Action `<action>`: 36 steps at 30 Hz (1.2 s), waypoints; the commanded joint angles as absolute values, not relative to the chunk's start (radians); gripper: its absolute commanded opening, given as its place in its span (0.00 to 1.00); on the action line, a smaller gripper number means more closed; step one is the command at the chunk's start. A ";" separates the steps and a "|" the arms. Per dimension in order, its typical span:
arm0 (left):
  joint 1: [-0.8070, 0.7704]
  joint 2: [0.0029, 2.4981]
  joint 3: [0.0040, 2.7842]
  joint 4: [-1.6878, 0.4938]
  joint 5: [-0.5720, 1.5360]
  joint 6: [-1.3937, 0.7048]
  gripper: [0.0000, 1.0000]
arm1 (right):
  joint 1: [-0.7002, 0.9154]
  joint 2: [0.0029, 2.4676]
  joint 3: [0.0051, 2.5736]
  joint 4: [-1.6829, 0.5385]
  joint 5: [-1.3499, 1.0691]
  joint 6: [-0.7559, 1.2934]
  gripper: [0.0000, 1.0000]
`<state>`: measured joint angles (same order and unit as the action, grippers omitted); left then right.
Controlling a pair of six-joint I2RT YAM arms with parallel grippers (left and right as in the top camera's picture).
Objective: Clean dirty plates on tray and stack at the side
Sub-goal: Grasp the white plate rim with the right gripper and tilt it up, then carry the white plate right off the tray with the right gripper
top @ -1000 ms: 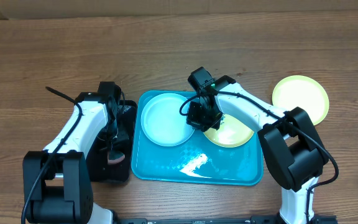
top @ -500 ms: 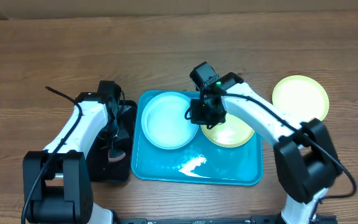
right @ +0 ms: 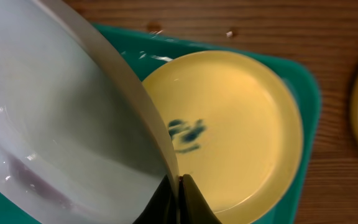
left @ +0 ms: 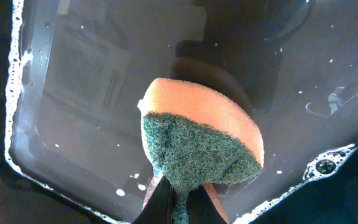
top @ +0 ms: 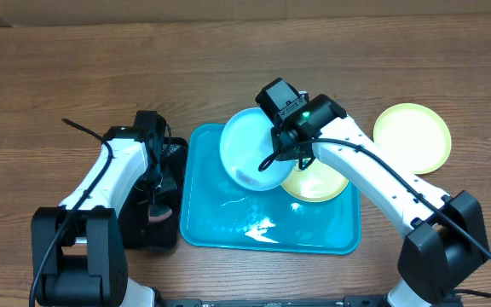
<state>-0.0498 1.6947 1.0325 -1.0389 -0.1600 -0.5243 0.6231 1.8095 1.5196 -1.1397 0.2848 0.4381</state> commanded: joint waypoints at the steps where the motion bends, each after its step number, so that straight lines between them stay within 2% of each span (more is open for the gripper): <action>1: -0.045 1.699 1.029 -1.038 -0.154 -0.516 0.04 | 0.624 1.758 1.571 -1.140 0.479 0.451 0.04; 5: -0.045 1.699 1.029 -1.038 -0.138 -0.503 0.04 | 0.625 1.754 1.591 -1.143 0.476 0.415 0.04; 8: -0.045 1.699 1.029 -1.038 -0.137 -0.501 0.04 | 0.627 1.751 1.599 -1.131 0.344 0.419 0.04; 10: -0.045 1.699 1.029 -1.038 -0.137 -0.501 0.04 | 0.627 1.751 1.598 -1.124 0.225 0.456 0.04; 13: -0.045 1.699 1.029 -1.038 -0.137 -0.501 0.04 | 0.627 1.751 1.598 -1.134 0.211 0.529 0.04; 15: -0.045 1.699 1.029 -1.038 -0.137 -0.501 0.04 | 0.627 1.751 1.598 -1.135 0.243 0.516 0.04; 17: -0.045 1.699 1.029 -1.037 -0.137 -0.500 0.04 | 0.633 1.751 1.599 -1.131 0.257 0.399 0.04; 20: -0.045 1.699 1.029 -1.031 -0.137 -0.493 0.04 | 0.657 1.748 1.599 -1.133 0.298 0.327 0.04; 36: -0.045 1.699 1.029 -1.023 -0.130 -0.493 0.04 | 0.890 1.741 1.599 -1.211 0.827 0.284 0.04</action>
